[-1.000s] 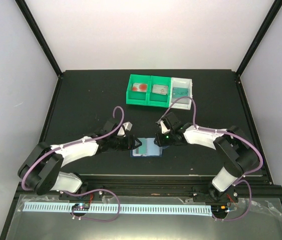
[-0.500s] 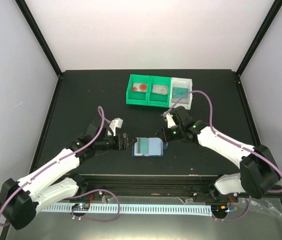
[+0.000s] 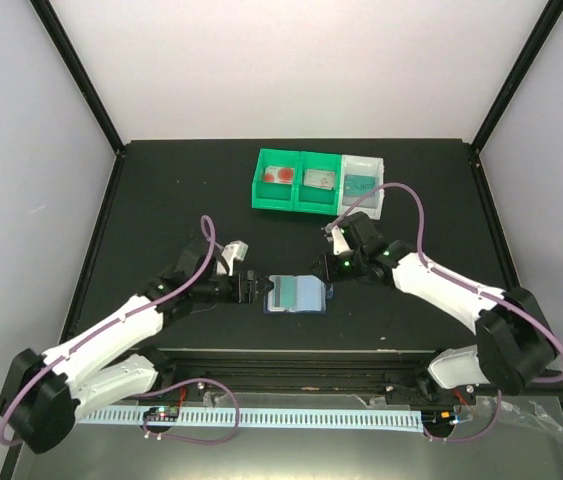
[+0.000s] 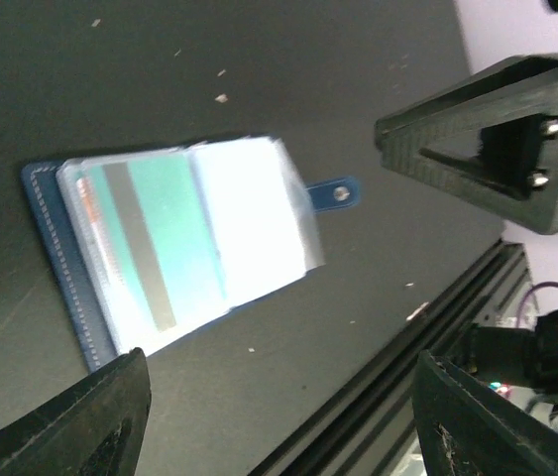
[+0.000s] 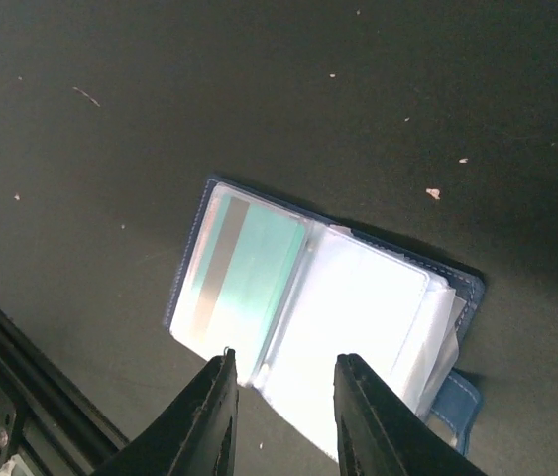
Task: Take the credit cards out of the card holder
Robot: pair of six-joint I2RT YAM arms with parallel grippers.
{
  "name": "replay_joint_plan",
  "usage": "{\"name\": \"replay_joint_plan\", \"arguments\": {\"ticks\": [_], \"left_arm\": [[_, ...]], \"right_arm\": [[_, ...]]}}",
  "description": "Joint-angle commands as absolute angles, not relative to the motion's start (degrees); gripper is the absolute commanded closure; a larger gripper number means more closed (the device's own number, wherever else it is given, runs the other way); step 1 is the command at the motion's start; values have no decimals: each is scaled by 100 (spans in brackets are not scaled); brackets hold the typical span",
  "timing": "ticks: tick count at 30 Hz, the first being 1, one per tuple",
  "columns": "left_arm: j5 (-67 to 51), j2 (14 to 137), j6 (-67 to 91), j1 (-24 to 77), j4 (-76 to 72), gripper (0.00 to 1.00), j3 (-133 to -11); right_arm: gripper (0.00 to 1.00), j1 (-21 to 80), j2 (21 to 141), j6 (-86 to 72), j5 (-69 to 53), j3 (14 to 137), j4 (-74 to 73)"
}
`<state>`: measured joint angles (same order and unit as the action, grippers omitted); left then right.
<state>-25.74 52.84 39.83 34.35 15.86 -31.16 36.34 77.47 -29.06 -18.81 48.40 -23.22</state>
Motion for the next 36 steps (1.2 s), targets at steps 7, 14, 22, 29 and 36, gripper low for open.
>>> {"name": "replay_joint_plan", "arguments": {"ticks": [7,14,22,29,36], "left_arm": [[-3162,6256,4030,3204,12,26,-2647],[-3569,6849,4054,2955,-596,26,-2495],[-3672,7021,4116,2816,-630,25,-2478],[-3563,7029,4352,2820,-924,25,-2263],[-3705,7163,4346,2821,-1061,25,-2338]], "right_arm": [[73,3641,8643,-3119,-2214,4787,-1201],[72,3967,9336,-3268,-2530,4737,-588],[74,4129,10026,-3293,-2463,4827,-430],[85,4227,9994,-3278,-2608,4569,-24],[89,4227,10038,-3243,-2615,4460,172]]}}
